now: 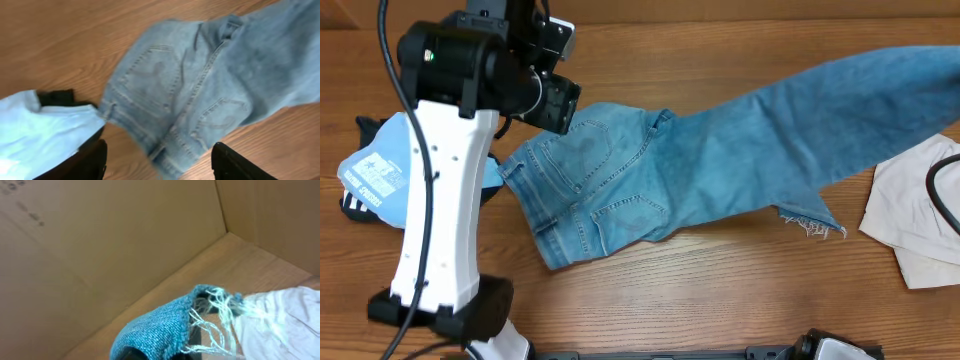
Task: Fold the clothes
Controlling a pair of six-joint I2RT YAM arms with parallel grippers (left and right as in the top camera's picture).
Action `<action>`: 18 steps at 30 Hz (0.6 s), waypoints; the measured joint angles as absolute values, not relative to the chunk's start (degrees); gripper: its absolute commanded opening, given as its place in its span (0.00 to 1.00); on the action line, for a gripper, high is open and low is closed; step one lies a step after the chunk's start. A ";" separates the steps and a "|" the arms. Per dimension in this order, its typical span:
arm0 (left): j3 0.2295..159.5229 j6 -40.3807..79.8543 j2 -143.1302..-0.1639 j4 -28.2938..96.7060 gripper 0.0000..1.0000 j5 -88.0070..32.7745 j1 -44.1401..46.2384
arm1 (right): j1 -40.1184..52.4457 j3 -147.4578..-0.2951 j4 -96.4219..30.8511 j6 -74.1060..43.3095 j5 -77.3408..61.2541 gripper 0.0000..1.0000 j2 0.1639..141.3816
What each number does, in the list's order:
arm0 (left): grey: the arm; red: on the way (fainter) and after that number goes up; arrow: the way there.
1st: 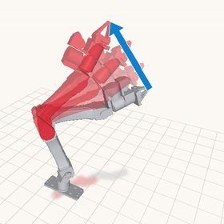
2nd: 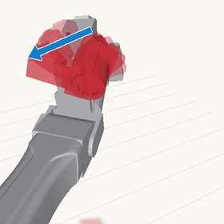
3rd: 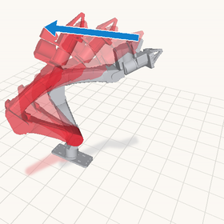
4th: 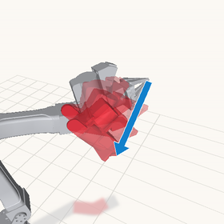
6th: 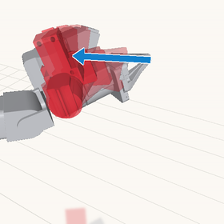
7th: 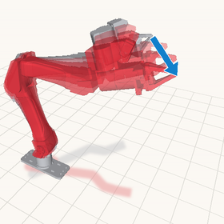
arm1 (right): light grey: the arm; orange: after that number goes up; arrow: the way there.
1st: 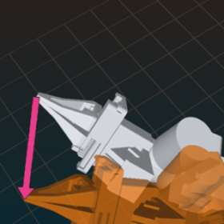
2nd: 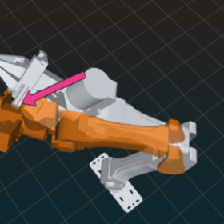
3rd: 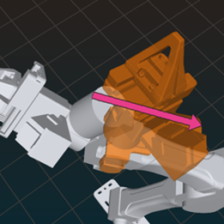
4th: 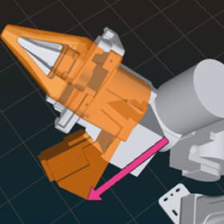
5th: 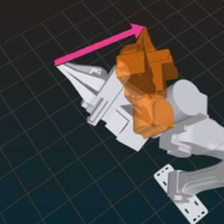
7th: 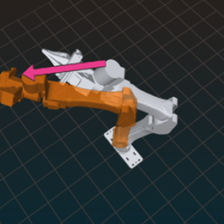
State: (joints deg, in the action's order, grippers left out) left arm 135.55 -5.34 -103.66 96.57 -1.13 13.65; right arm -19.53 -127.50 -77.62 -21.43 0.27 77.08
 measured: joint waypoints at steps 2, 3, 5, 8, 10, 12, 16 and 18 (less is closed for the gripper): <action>132.18 -3.81 -98.10 96.42 0.71 1.43 13.91 | -19.57 -127.50 -79.07 -21.89 0.73 0.04 78.13; 130.56 -3.01 -95.33 96.60 0.69 2.20 13.89 | -19.57 -127.50 -79.57 -22.02 0.89 0.04 78.56; 123.66 -1.21 -88.79 96.66 0.68 2.63 13.87 | -19.64 -127.50 -80.09 -22.22 0.84 0.04 79.42; 107.87 2.90 -82.41 96.27 0.75 2.63 13.87 | -19.79 -127.50 -80.38 -22.33 0.23 0.04 80.44; 98.21 6.07 -82.76 92.92 0.77 2.07 13.85 | -19.79 -127.50 -80.51 -22.35 -0.12 0.04 80.88; 87.46 9.74 -85.21 87.99 0.79 0.84 13.87 | -19.79 -127.50 -80.55 -22.44 -0.56 0.04 81.32; 70.52 16.88 -87.79 77.87 0.82 -1.96 13.87 | -19.79 -127.50 -80.60 -22.46 -1.08 0.04 81.65; 65.14 20.01 -87.77 73.52 0.83 -2.68 13.87 | -19.79 -127.50 -80.60 -22.46 -1.10 0.04 81.65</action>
